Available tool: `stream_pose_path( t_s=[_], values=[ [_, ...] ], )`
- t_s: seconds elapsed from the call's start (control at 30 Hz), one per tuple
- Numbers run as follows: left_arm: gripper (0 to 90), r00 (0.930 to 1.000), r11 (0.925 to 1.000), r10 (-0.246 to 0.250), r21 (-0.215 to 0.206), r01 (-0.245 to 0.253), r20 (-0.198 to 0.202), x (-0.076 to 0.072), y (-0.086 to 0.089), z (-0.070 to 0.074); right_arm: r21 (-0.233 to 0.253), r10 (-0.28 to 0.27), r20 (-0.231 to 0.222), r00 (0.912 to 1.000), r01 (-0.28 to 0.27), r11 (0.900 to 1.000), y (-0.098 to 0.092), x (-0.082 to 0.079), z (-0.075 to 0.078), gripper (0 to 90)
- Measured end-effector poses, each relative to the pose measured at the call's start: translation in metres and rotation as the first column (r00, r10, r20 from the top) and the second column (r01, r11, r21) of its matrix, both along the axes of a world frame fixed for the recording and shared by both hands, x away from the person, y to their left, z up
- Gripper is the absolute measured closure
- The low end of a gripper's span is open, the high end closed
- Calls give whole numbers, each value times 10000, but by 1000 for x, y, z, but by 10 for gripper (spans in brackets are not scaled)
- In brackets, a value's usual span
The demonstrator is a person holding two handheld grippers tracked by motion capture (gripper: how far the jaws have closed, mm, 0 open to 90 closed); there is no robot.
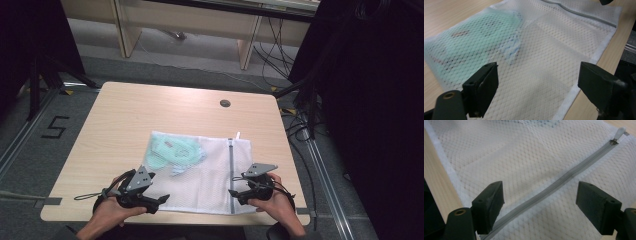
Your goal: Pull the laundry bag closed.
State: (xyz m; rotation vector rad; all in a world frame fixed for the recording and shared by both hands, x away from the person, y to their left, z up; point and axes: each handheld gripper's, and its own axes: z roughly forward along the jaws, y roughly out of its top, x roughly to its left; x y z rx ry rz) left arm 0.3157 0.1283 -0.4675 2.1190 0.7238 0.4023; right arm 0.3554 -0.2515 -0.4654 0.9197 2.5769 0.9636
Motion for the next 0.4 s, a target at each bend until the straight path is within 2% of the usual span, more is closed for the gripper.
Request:
stream_pose_path(
  t_s=[0.03,0.07,0.1,0.17,0.23,0.27,0.33,0.37,0.4],
  values=[
    [165,9997,9996,208,-193,-211,-123,-1,-1,-1,63,-30,6,10000,30,10000,0,-1,-1,230],
    [165,9997,9998,172,-98,-173,-149,0,0,0,271,-108,193,9998,103,9996,0,-2,-3,230],
    [165,9997,9997,173,-144,-175,-191,0,1,0,121,-55,228,9997,53,9999,-1,-3,-3,230],
    [166,9995,9995,302,-126,-303,-127,0,1,-1,118,-43,270,9996,39,9999,-1,-5,-3,229],
    [167,9999,9999,146,78,-146,54,1,2,0,157,-80,145,9999,78,9998,-2,-7,-3,227],
    [167,9998,9998,190,55,-190,35,1,2,0,94,-68,197,9998,66,9999,-2,-8,-3,226],
    [170,9995,9995,316,-12,-316,-62,0,1,-1,61,-95,-64,9999,96,9999,-2,-10,-3,226],
    [172,9997,9997,225,29,-225,46,1,2,0,-3,-22,61,10000,22,10000,-3,-10,-4,226],
    [174,9997,9997,231,-69,-231,-8,0,2,0,75,-43,213,9998,42,10000,-2,-10,-6,225]
  ],
)
